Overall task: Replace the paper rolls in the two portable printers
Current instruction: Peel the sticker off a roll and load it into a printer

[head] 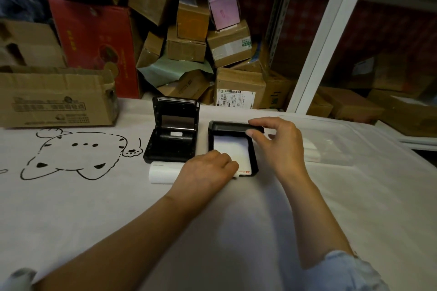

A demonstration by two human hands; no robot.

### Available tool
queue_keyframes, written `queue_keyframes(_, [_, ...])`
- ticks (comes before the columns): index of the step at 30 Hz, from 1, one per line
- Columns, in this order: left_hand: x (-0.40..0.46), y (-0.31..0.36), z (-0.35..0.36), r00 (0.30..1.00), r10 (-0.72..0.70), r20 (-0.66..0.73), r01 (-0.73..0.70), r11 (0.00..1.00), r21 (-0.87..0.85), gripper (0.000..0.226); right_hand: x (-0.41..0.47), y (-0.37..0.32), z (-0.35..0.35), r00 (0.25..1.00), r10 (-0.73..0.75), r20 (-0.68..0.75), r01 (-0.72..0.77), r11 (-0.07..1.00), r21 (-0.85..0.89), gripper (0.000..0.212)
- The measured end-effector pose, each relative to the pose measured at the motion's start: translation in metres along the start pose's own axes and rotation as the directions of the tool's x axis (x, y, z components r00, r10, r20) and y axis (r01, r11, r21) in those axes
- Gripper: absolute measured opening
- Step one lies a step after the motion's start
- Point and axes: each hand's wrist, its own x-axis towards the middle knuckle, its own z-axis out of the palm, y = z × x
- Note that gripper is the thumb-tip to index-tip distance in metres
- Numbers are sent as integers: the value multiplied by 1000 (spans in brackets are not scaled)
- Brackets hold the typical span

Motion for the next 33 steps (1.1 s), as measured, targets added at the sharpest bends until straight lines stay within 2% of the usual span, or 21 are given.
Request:
queue_keyframes(2, [1, 2, -5, 1000, -3, -3, 3, 1000, 22, 16, -3, 2, 1, 1000, 14, 8, -14, 1000, 16, 26])
queue_keyframes(5, [-1, 2, -7, 1000, 11, 15, -12, 998, 57, 3, -3, -1, 0, 1000, 18, 16, -18, 1000, 6, 26])
queue_keyframes(7, [-3, 1, -5, 1000, 15, 13, -16, 999, 49, 18, -2, -3, -1, 999, 25, 36, -25, 1000, -8, 25])
queue_keyframes(10, [-7, 0, -4, 1000, 19, -11, -19, 999, 35, 22, -2, -5, -5, 993, 82, 81, -79, 996, -29, 28])
queue_keyframes(13, [-15, 0, -2, 999, 46, 23, -47, 998, 35, 46, -9, -2, -7, 972, 165, 167, -157, 986, -60, 43])
queue_keyframes(15, [-21, 1, -2, 997, 63, 44, -65, 997, 45, 52, -18, 3, -4, 954, 202, 222, -186, 978, -90, 51])
queue_keyframes(19, [-26, 3, -2, 996, 80, 30, -81, 996, 32, 44, -33, 10, 1, 953, 184, 241, -162, 981, -109, 57])
queue_keyframes(21, [-27, 3, -3, 995, 97, 16, -97, 995, 30, 42, -36, 10, 0, 962, 167, 216, -130, 976, -175, 57])
queue_keyframes(27, [-32, -1, -10, 986, 156, -64, -156, 988, 2, 34, -33, 0, 0, 969, 152, 193, -109, 969, -220, 49])
queue_keyframes(30, [-32, -20, -26, 998, 29, -59, -31, 999, -31, 34, -30, -15, 0, 981, 99, 165, -54, 965, -257, 46])
queue_keyframes(33, [-32, -46, -46, 981, -192, -38, 188, 978, -94, 29, -28, -33, 11, 977, 22, 213, 12, 988, -156, 43])
